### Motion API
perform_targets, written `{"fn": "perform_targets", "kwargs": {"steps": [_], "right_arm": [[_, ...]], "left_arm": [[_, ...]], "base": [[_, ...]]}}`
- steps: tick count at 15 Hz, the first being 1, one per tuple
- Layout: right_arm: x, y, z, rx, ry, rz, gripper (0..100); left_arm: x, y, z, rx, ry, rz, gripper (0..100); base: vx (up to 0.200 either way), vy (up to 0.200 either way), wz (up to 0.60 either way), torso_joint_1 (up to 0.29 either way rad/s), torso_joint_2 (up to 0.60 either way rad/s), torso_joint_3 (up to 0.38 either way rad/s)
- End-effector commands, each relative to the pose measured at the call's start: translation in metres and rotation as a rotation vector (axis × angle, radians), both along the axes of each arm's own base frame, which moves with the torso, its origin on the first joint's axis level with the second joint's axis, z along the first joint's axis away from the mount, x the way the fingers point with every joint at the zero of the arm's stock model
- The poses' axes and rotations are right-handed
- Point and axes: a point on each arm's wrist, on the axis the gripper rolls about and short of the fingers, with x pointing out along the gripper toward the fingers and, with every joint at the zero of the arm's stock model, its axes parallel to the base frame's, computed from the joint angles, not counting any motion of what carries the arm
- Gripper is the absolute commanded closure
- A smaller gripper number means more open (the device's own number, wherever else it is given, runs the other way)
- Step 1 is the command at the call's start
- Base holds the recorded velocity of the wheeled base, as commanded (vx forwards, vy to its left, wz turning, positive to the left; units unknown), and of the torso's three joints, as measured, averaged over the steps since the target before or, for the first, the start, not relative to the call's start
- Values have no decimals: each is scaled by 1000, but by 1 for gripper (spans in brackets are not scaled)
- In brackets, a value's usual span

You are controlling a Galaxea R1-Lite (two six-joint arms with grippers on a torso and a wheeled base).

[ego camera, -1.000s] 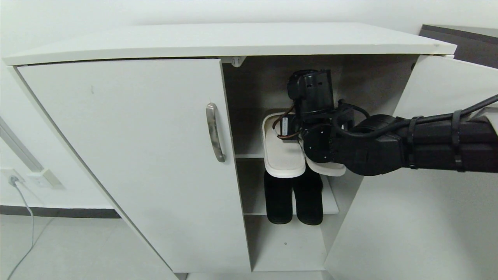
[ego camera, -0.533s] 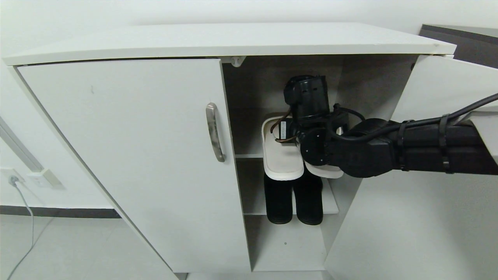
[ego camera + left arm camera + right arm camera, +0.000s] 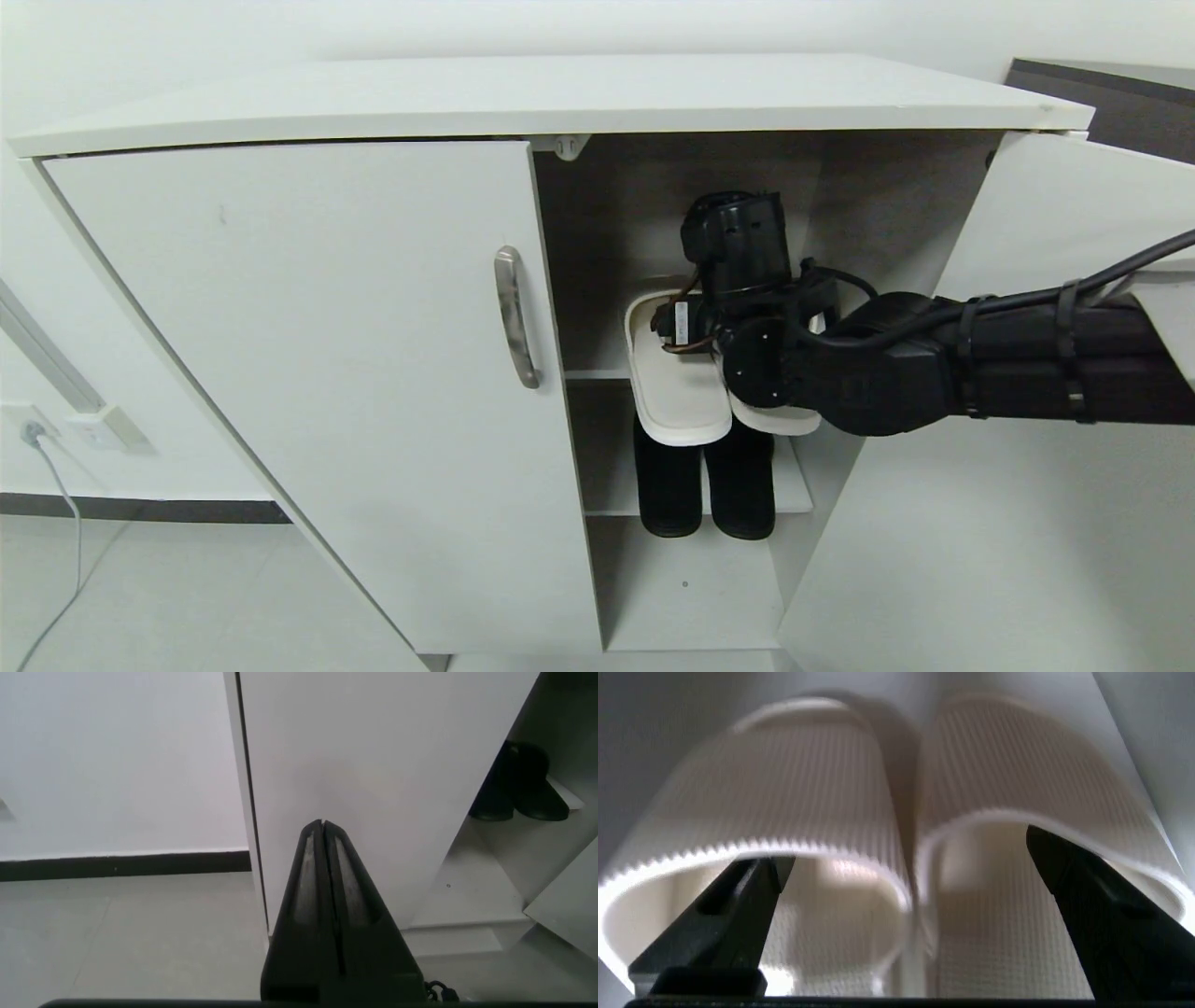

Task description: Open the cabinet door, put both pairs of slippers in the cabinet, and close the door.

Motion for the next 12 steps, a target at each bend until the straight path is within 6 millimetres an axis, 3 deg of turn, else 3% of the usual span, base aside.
{"fn": "perform_targets", "kwargs": {"steps": [1,6,12], "right_arm": [[-15,-3,7,2,0,19,0],[-49,-13,13,-12,11,58,0],[-123,-53,21,37,12,243,0]], "left_arm": [[0,0,0,0,1,0,100],[0,0,0,-2,1,0,100],[0,0,0,-2,1,0,100]], "base": [[0,0,0,0,0,0],[0,0,0,0,0,0],[0,0,0,0,0,0]]}}
